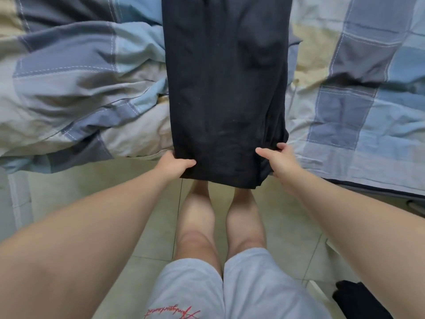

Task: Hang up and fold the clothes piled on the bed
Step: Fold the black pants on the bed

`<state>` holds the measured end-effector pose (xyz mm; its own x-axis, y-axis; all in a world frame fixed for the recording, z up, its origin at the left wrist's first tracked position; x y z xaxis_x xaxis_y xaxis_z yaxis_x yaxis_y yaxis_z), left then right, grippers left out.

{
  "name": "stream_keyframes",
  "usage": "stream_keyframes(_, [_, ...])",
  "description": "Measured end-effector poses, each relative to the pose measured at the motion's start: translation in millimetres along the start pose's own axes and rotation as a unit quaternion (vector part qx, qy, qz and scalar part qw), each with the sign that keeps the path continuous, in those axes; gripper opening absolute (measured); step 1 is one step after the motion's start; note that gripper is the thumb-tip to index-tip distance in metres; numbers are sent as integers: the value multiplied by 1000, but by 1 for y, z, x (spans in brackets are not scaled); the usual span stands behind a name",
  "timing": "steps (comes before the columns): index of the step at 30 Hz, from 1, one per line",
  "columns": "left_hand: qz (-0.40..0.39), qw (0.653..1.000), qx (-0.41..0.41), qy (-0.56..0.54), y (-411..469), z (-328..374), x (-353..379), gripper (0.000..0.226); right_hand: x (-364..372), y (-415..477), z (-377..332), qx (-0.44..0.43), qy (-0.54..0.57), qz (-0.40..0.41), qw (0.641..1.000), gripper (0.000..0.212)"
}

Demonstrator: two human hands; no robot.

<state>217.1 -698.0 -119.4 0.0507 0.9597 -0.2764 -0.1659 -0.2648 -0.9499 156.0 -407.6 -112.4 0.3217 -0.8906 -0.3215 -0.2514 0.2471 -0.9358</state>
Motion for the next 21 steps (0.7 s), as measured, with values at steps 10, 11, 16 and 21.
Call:
stream_keyframes(10, [-84, 996, 8, 28, 7, -8, -1, 32, 23, 2, 13, -4, -87, 138, 987, 102])
stream_keyframes(11, [-86, 996, 13, 25, 8, -9, 1, 31, 22, 1, 15, -24, -106, 127, 986, 98])
stream_keyframes(16, [-94, 995, 9, 11, 2, -22, 16, 43, 23, -10, 21, -94, -126, 87, 984, 74])
stream_keyframes(21, [-101, 994, -37, -26, -16, -35, 20, 52, 20, -13, 19, -97, -1, -13, 995, 66])
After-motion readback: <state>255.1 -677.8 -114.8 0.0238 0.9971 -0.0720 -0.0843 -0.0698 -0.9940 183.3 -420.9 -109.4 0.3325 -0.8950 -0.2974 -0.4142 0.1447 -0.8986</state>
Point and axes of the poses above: each hand's wrist, its own y-axis towards the middle knuckle, its own x-axis out of the palm, z = x × y, the point moved 4 cm from there along y, towards the middle knuckle, and after that the axes turned 6 degrees about -y, right-handed, at the moved point
